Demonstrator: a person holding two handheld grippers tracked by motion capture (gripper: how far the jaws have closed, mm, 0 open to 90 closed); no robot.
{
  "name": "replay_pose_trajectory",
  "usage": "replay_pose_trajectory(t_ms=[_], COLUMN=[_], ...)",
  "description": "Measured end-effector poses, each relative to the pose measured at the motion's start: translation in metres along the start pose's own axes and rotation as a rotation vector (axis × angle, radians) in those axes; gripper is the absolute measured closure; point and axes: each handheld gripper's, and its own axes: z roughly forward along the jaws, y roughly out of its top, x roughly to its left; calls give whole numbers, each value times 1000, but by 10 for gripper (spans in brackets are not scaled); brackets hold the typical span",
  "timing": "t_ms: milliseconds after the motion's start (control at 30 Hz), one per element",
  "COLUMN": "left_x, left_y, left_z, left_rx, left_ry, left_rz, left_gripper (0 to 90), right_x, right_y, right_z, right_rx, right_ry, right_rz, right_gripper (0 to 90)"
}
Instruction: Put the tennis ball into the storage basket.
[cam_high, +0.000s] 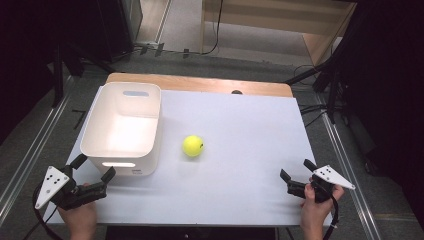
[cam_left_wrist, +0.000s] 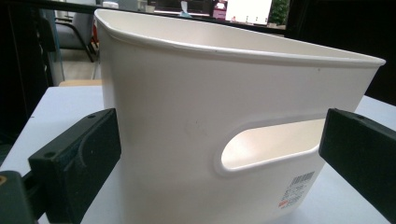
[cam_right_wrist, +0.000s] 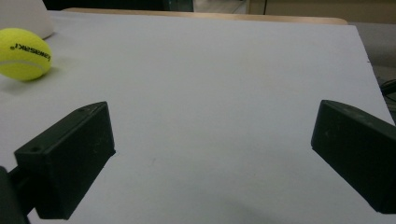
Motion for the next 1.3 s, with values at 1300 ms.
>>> replay_pose_trajectory(t_ms=[1300], left_x=[0], left_y=[-1], left_z=[1], left_rx=[11], left_ry=[-9], left_rz=[-2], left_gripper=[0], right_x=[56], right_y=[54], right_z=[33], right_rx=[77], right_ry=[119], right_rz=[-149], right_gripper=[0])
